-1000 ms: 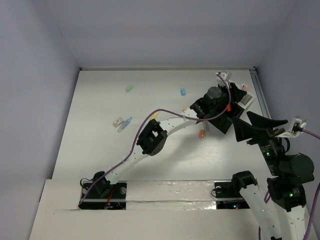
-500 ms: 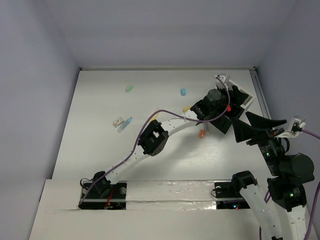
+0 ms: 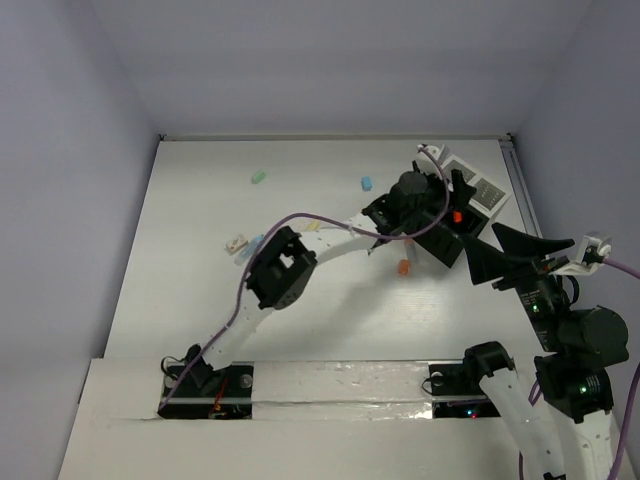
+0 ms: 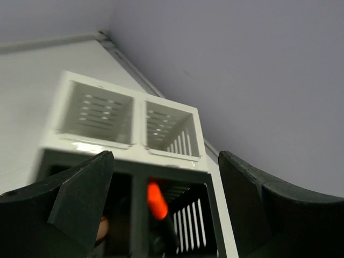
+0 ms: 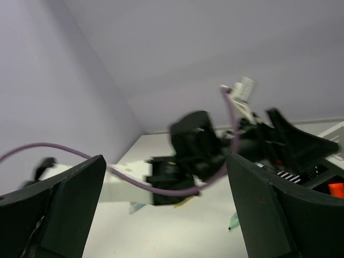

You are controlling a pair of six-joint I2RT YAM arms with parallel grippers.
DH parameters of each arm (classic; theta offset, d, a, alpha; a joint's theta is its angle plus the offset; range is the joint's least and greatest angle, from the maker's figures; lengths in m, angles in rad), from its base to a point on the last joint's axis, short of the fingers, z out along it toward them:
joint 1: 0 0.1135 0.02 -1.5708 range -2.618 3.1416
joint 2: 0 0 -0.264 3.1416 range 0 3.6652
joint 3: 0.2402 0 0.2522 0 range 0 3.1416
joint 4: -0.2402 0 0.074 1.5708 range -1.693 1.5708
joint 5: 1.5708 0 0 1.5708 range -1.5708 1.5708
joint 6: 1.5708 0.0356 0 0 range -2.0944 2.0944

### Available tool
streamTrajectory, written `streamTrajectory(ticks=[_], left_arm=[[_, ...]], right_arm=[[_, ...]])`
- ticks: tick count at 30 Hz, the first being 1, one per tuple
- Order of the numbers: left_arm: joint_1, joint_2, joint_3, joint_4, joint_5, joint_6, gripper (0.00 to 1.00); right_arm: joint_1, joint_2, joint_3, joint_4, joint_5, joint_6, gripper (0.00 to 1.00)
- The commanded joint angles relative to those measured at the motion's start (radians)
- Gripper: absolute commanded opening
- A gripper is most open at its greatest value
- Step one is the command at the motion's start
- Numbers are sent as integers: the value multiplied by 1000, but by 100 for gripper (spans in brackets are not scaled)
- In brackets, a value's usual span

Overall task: Sort the stationery into containers
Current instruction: Place the stapler in the storage box, then pick up the stationery from the center of the board.

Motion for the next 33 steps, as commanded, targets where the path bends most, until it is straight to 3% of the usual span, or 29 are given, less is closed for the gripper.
streamTrajectory(ticks=[1,2,8,12,16,20,24,26,29,33], left_arm=[[57,-381,-221,143,-73,102,76],[83,-434,-390,172,-107,111,77],[168,-827,-969,174,-220,36,82],[178,-1067,-1228,101,-319,-21,87],[169,-1381,-1413,-72,-414,-74,93],[169,-1660,-1453,-276,-501,-107,98],[160,-1920,-1443,-467,-578,-128,99],[160,-2031,-1417,-571,-616,-133,99],[160,-2129,-1372,-686,-649,-125,99],[160,-2226,-1280,-844,-690,-89,99]], right_arm=[[6,-7,-12,18,-5,-22,100],[6,-4,-17,26,-11,-24,100],[6,53,-41,53,-74,-15,100],[6,152,-49,90,-152,8,100],[6,348,-70,223,-381,91,100],[35,467,-115,358,-460,159,100],[240,658,-69,379,-294,78,100],[414,834,21,366,-157,30,100],[545,1092,147,395,-77,-30,100],[589,1411,356,399,-45,-108,100]])
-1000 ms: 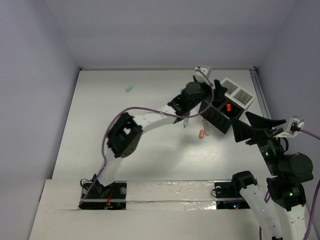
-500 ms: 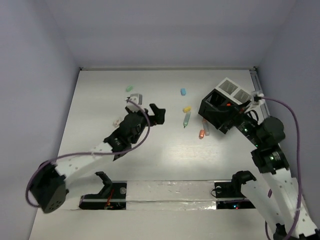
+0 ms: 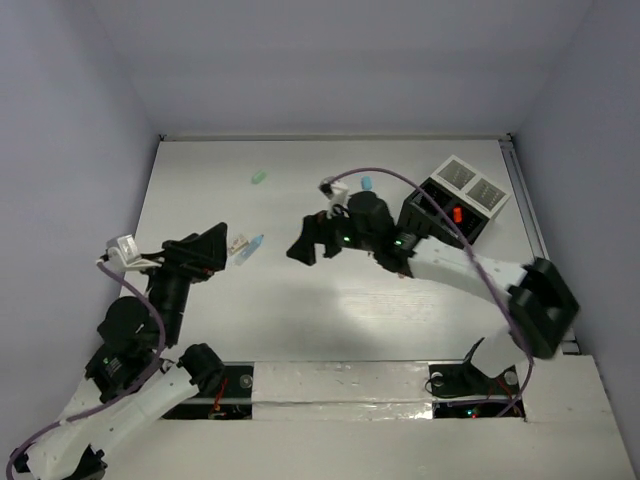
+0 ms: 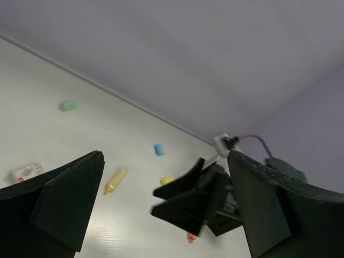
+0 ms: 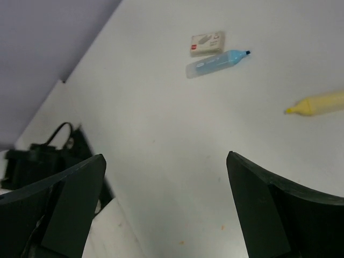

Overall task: Sort the stationery into containers
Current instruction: Pick up the stationery from the center of the board.

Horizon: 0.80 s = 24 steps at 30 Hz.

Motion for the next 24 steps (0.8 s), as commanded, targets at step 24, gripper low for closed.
streamTrajectory(ticks=[24], left_arm=[[-3,-224,-1,-150,-58,151,99]], right_arm=[[198,1165,1392,-429,354,-443,100]])
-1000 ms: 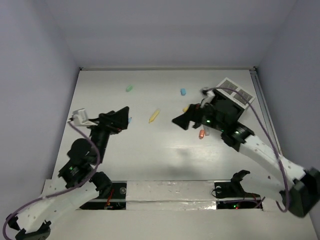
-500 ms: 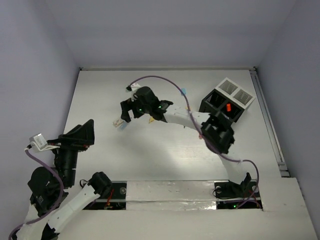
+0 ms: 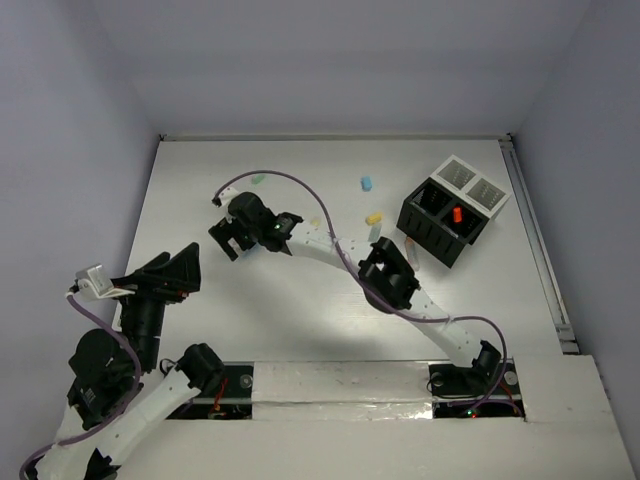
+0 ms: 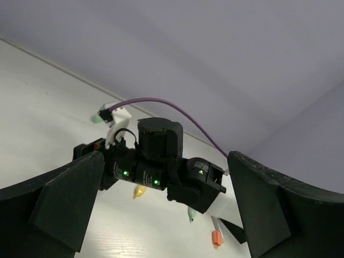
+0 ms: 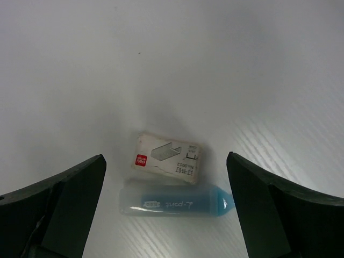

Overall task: Sort the stationery into containers
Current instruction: Pick up the stationery from the center of the board.

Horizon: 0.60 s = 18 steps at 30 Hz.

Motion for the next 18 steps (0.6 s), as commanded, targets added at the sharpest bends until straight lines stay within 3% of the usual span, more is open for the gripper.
streamTrajectory(ticks=[1,8,18], left_arm=[[-3,19,-2,33,14,30,99],[6,35,-3,37,23,36,99],[24,58,-6,45,40,47,99]], right_arm=[[23,25,51,18,29,-44,100],[23,69,45,33,53,-46,96],[23,31,-58,150,78,-1,62]])
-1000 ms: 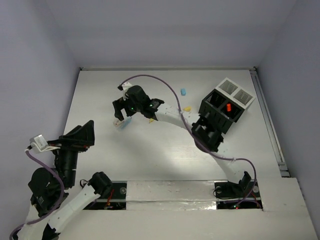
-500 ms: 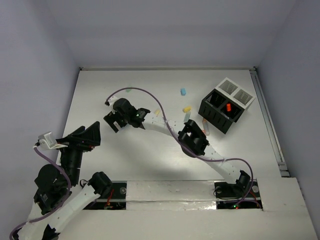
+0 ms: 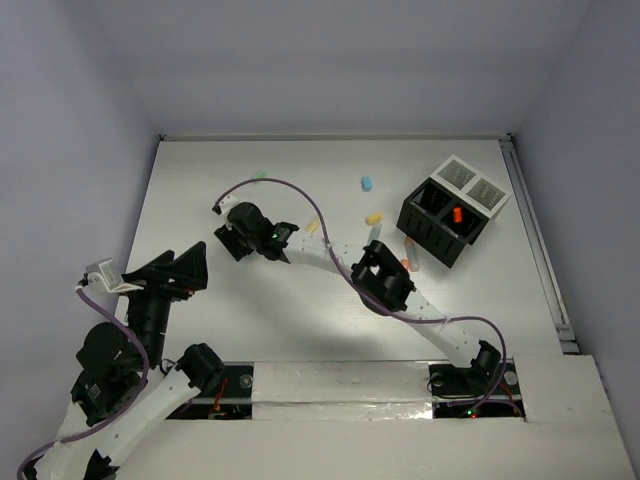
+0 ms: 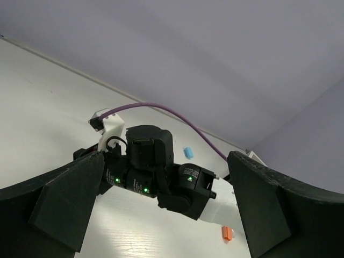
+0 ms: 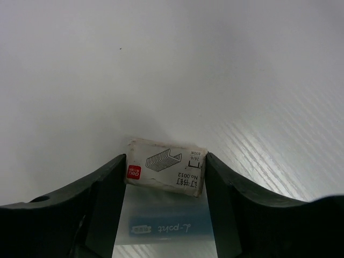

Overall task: Sort the stationery into containers
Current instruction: Pick up the stationery from the center of the board, then place the stationery in the storage box.

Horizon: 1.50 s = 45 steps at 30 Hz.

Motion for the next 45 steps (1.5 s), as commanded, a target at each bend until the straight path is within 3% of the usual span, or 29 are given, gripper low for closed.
streamTrajectory(ticks=[1,9,13,17,22,31,35,38,45], left_arm=[[9,24,-3,44,17,24,99],[18,44,-1,41,25,31,99],[27,44,-1,41,26,31,99],[27,42,-1,41,34,31,99],[36,51,-3,50,77,37,99],[104,70,-16,110,250,67,99],[128,71,-21,132,309,69,99],[183,79,-29,159,396,78,99],[279,111,-38,190,556,90,99]], right_arm=[[0,-35,-40,88,14,21,60],[0,-78,-39,263,25,63,58],[-28,-232,-100,392,51,112,58],[-97,-440,-279,519,34,189,58],[-236,-738,-659,619,89,189,58],[-597,-1234,-1144,455,358,285,58],[-768,-1354,-1287,400,405,336,58],[-920,-1381,-1345,328,378,370,58],[-1065,-1353,-1383,297,274,410,58]])
